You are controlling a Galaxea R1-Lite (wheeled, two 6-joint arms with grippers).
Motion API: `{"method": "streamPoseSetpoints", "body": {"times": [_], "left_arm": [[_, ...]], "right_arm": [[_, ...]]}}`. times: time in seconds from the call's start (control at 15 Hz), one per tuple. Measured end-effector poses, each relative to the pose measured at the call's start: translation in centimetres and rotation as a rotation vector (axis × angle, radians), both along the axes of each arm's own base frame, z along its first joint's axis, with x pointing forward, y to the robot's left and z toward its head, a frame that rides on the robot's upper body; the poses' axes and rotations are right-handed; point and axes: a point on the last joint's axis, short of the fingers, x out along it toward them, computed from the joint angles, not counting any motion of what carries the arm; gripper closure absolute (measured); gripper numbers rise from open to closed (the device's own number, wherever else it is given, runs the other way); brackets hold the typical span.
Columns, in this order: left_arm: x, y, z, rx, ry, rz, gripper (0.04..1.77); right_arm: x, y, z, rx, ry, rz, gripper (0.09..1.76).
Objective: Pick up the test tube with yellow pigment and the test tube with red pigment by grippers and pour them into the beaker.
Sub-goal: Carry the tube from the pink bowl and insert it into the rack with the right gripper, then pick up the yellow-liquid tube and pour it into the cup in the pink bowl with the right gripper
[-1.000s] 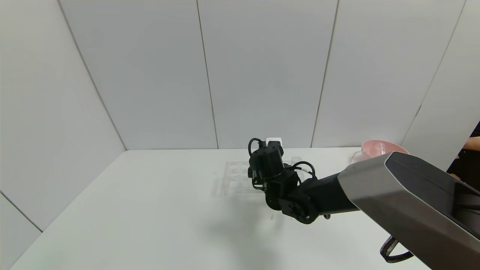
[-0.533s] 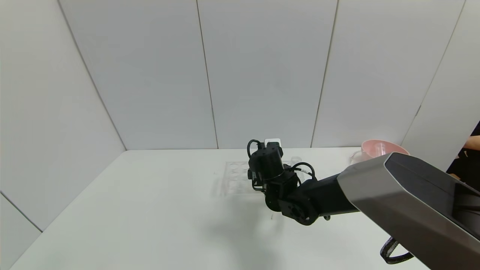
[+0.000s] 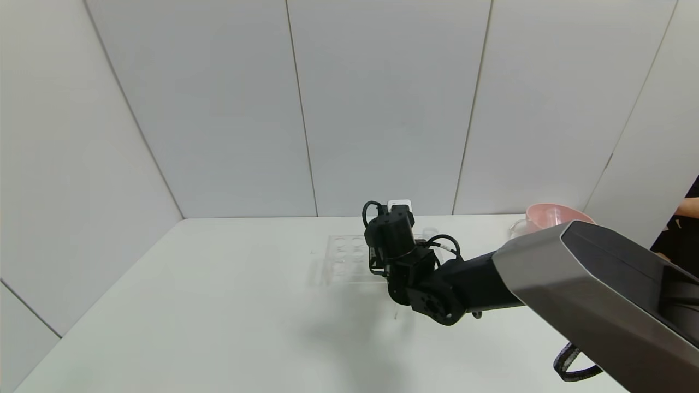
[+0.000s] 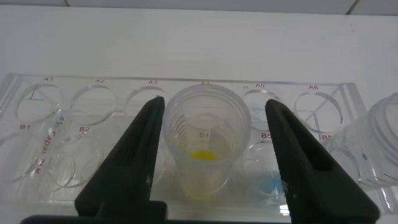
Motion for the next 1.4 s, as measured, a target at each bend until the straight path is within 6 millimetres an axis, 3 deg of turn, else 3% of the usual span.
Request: {"method": "streamPoseSetpoints", "body": {"times": [0.33, 1.0, 1.4], "left_arm": [[0.0, 0.0, 0.0, 0.000, 0.000, 0.000, 0.09], [0.0, 0.0, 0.0, 0.000, 0.000, 0.000, 0.09], [0.0, 0.0, 0.0, 0.000, 0.000, 0.000, 0.09]], "right_arm": [[-0.1, 0.0, 0.0, -0.002, -0.002, 0.000, 1.28], [-0.1, -0.2, 0.4, 0.002, -0.012, -0.005, 1.28], [-0.7, -0.6, 3.1, -0.011, -0.052, 0.009, 1.28]]}}
